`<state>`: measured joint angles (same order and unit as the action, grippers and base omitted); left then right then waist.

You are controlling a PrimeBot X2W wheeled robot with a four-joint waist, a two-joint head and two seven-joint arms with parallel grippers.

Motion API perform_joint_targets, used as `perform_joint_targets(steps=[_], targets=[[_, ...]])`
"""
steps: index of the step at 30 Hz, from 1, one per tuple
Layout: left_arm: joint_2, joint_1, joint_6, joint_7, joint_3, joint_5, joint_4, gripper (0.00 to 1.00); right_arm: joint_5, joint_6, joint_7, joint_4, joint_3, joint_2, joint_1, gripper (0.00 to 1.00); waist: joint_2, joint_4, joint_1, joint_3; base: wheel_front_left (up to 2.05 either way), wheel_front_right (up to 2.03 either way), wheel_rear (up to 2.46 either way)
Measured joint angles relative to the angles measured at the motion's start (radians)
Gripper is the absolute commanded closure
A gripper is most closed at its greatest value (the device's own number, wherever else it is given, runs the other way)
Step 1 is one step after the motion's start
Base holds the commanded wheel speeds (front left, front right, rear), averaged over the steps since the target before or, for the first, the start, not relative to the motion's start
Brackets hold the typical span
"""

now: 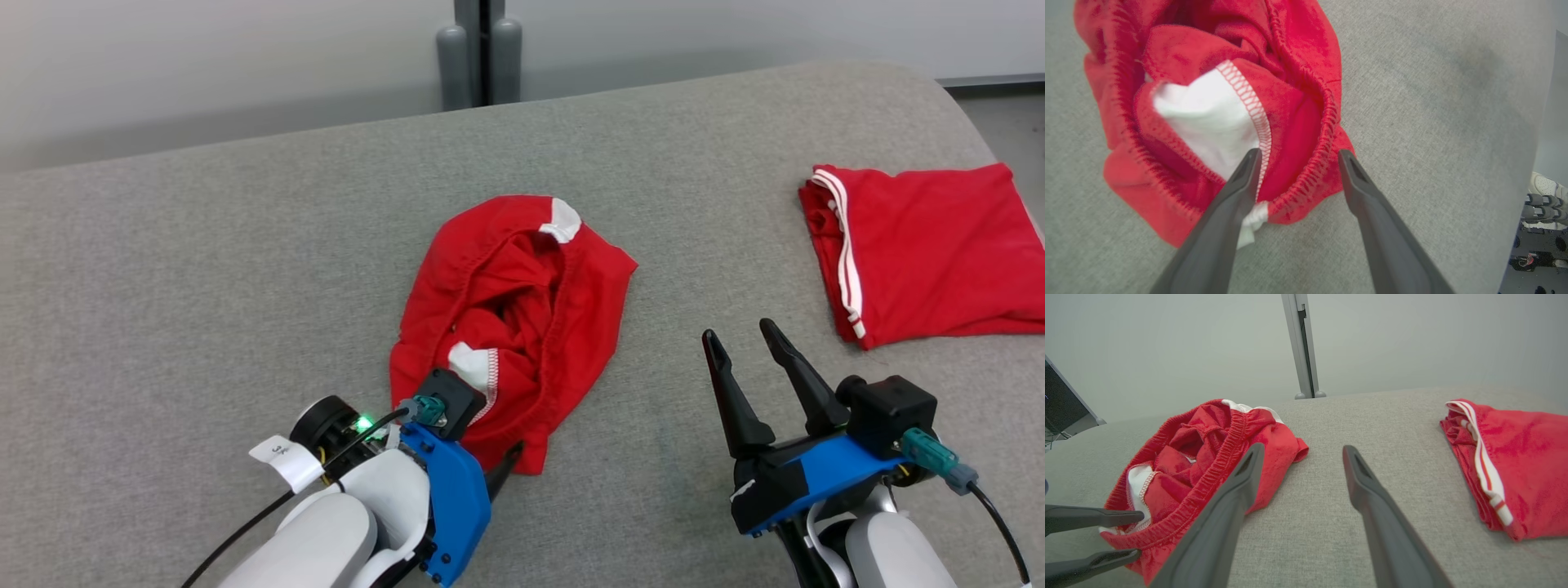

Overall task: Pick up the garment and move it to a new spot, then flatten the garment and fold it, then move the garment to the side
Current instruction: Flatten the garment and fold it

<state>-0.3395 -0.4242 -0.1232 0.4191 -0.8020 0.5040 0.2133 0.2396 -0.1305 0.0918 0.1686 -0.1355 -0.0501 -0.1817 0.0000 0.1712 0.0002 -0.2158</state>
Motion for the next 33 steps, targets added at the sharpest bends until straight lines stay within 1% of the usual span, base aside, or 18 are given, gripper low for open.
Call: perform_joint_targets(steps=[2, 3, 4, 5, 7, 9, 12, 14, 17, 20, 23, 25, 27, 30, 32, 33], targets=[[-0.017, -0.009, -0.001, 0.026, -0.016, 0.012, 0.008, 0.00, 0.003, 0.000, 0.009, 0.012, -0.005, 0.000, -0.005, 0.00, 0.0000, 0.013, 0.0000, -0.005, 0.00, 0.00, 0.00], [-0.023, -0.014, -0.001, 0.040, -0.021, 0.019, 0.010, 0.04, 0.007, 0.000, 0.017, 0.017, -0.007, 0.000, -0.007, 0.00, 0.0000, 0.019, 0.0000, -0.006, 0.00, 0.00, 0.00], [-0.029, -0.017, -0.001, 0.048, -0.026, 0.023, 0.009, 0.73, 0.010, 0.000, 0.020, 0.023, -0.007, 0.000, -0.011, 0.00, 0.0000, 0.024, -0.0001, -0.008, 0.00, 0.00, 0.00], [-0.035, -0.022, -0.001, 0.056, -0.035, 0.023, 0.009, 1.00, 0.010, 0.000, 0.025, 0.027, -0.008, 0.000, -0.015, 0.00, 0.0000, 0.029, -0.0001, -0.009, 0.00, 0.00, 0.00], [-0.043, -0.033, -0.001, 0.065, -0.049, 0.034, 0.005, 1.00, 0.010, 0.000, 0.030, 0.037, -0.010, 0.000, -0.019, 0.00, 0.0000, 0.037, -0.0001, -0.009, 0.00, 0.00, 0.00], [-0.037, -0.035, -0.001, 0.050, -0.047, 0.060, -0.007, 1.00, 0.011, 0.000, 0.035, 0.043, -0.007, 0.000, -0.019, 0.00, 0.0000, 0.042, -0.0001, -0.007, 0.00, 0.00, 0.00], [-0.009, -0.056, -0.001, -0.019, -0.013, 0.091, -0.034, 1.00, 0.011, 0.000, 0.042, 0.051, -0.001, 0.000, -0.020, 0.00, 0.0000, 0.045, 0.0000, 0.003, 0.00, 0.00, 0.00], [0.014, -0.093, -0.001, -0.063, 0.005, 0.085, -0.050, 1.00, 0.011, 0.000, 0.044, 0.056, 0.006, 0.000, -0.020, 0.00, 0.0001, 0.043, -0.0001, 0.012, 0.00, 0.00, 0.00], [0.063, -0.159, 0.012, -0.136, 0.044, 0.074, -0.058, 1.00, 0.011, 0.000, 0.048, 0.060, 0.019, 0.000, -0.019, 0.00, 0.0000, 0.040, -0.0003, 0.024, 0.00, 0.00, 0.00], [0.135, -0.223, 0.030, -0.203, 0.089, 0.093, -0.052, 1.00, 0.011, 0.000, 0.048, 0.060, 0.027, 0.000, -0.017, 0.00, 0.0000, 0.038, -0.0002, 0.032, 0.00, 0.00, 0.00], [0.227, -0.273, 0.036, -0.276, 0.147, 0.152, -0.055, 1.00, 0.011, 0.000, 0.046, 0.057, 0.032, 0.000, -0.009, 0.00, 0.0001, 0.038, -0.0002, 0.039, 0.00, 0.00, 0.00], [0.263, -0.300, 0.043, -0.328, 0.181, 0.202, -0.067, 1.00, 0.010, 0.000, 0.041, 0.053, 0.035, 0.000, 0.000, 0.00, 0.0001, 0.038, -0.0002, 0.042, 0.00, 0.00, 0.00], [0.279, -0.331, 0.053, -0.388, 0.206, 0.249, -0.081, 1.00, -0.001, 0.000, 0.035, 0.041, 0.048, 0.000, 0.002, 0.00, 0.0001, 0.032, -0.0002, 0.046, 0.00, 0.00, 0.00], [0.285, -0.328, 0.072, -0.410, 0.203, 0.265, -0.070, 1.00, -0.009, 0.000, 0.029, 0.027, 0.063, 0.000, 0.003, 0.00, 0.0001, 0.023, -0.0003, 0.048, 0.00, 0.00, 0.00], [0.275, -0.288, 0.089, -0.421, 0.206, 0.263, -0.045, 1.00, -0.009, 0.000, 0.028, 0.014, 0.071, 0.000, 0.004, 0.00, 0.0000, 0.012, -0.0003, 0.045, 0.00, 0.00, 0.00], [0.260, -0.255, 0.093, -0.419, 0.206, 0.266, -0.031, 1.00, -0.010, 0.000, 0.027, 0.010, 0.075, 0.000, 0.006, 0.00, 0.0000, 0.006, -0.0002, 0.043, 0.00, 0.00, 0.00]])
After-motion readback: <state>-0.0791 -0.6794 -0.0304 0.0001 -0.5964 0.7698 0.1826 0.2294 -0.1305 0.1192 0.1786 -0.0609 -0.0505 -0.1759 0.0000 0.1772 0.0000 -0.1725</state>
